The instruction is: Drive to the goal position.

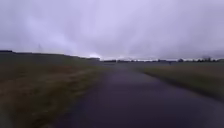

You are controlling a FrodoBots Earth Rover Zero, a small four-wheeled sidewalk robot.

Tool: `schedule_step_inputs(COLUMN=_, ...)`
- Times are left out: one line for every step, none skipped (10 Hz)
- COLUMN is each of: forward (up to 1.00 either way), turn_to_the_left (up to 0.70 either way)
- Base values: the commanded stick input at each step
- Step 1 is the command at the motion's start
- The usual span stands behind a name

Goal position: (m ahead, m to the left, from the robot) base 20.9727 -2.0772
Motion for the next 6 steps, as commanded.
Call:
schedule_step_inputs(forward=1.0, turn_to_the_left=0.0)
schedule_step_inputs(forward=1.0, turn_to_the_left=0.0)
schedule_step_inputs(forward=1.0, turn_to_the_left=0.0)
schedule_step_inputs(forward=1.0, turn_to_the_left=0.0)
schedule_step_inputs(forward=1.0, turn_to_the_left=0.0)
schedule_step_inputs(forward=1.0, turn_to_the_left=0.0)
